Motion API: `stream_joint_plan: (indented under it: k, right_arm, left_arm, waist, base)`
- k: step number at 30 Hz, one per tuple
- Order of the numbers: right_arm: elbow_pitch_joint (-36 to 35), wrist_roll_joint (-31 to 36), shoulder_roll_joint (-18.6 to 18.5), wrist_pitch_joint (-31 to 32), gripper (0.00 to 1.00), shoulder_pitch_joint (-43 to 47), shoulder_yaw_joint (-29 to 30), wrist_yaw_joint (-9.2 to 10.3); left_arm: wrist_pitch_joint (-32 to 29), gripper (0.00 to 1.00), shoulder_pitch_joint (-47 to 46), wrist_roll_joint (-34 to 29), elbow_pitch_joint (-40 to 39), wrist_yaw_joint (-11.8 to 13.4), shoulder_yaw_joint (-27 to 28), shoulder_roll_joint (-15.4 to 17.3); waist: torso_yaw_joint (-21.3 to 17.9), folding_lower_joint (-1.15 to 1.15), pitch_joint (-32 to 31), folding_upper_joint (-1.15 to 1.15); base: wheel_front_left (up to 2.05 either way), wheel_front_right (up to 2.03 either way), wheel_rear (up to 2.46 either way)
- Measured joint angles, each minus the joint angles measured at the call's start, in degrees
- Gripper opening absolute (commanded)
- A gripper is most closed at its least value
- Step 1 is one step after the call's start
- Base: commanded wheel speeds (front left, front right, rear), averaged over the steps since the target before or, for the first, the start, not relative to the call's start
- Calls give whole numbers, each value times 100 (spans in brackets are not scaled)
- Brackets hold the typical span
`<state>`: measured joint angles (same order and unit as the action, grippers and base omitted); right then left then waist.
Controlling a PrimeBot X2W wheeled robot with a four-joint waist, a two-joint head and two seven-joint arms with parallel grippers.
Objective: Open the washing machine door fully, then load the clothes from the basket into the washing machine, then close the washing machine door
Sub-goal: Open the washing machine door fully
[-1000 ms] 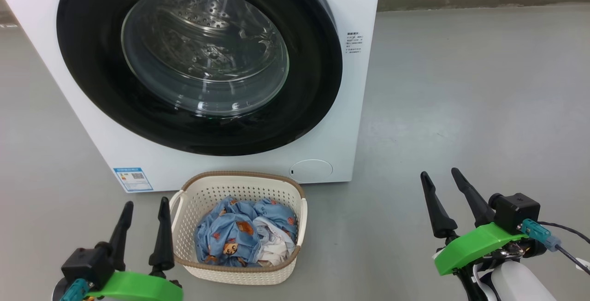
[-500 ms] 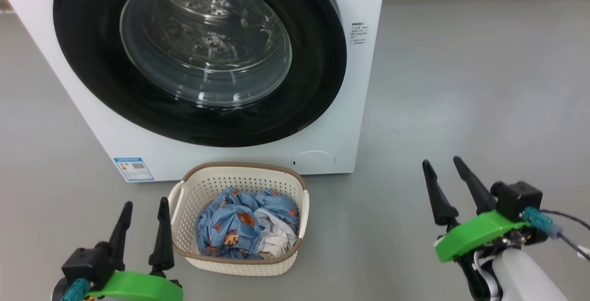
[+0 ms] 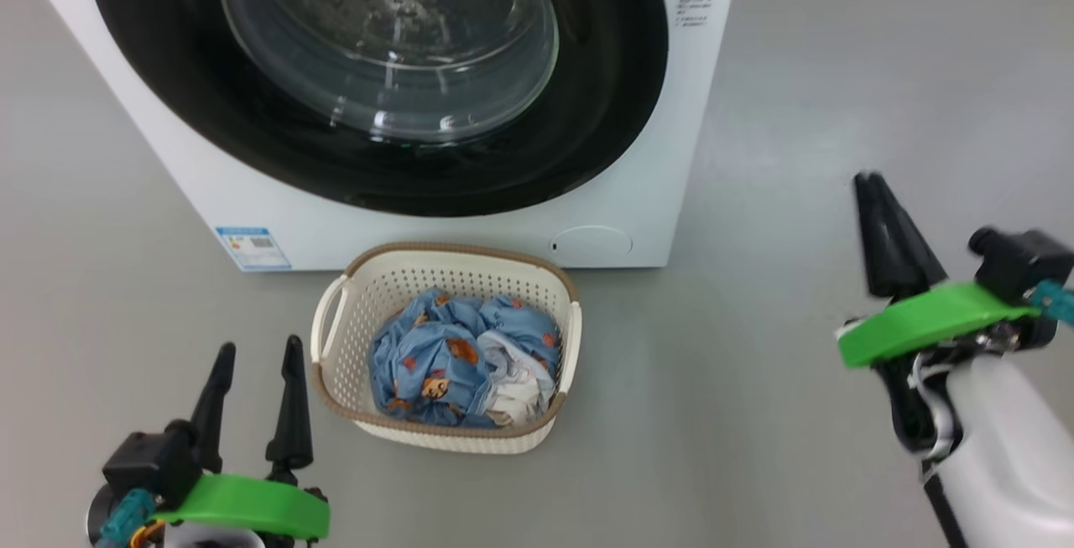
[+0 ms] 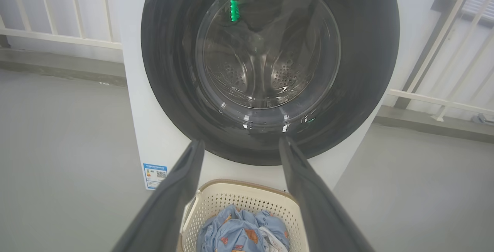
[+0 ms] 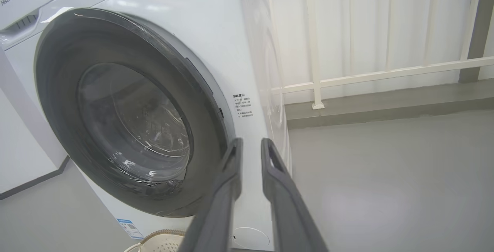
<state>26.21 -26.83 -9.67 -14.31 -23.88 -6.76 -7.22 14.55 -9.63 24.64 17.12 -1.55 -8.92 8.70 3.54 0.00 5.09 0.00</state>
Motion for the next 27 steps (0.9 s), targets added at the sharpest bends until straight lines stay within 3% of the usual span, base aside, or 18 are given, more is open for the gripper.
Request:
stream_joint_plan:
  k: [7,19,27]
  right_arm:
    - [-86,-615,-383,-18,0,-591,13,0]
    - [123,-3356,-817,188,0,-1587,-54,0]
    - [604,-4931,-1085,1192,0,-2264,31,0]
  left_arm:
    - [0,100,-139,1,-34,-34,-1,48]
    - [2,100,-465,0,-67,-93,1,47]
    - [8,100,-638,-9,-59,-186,82,-91]
  waist:
    - [155,0,285,0]
    - [447,0,832,0]
    - [682,0,1168,0]
  base:
    - [0,0,0]
    - [0,0,0]
    - [0,0,0]
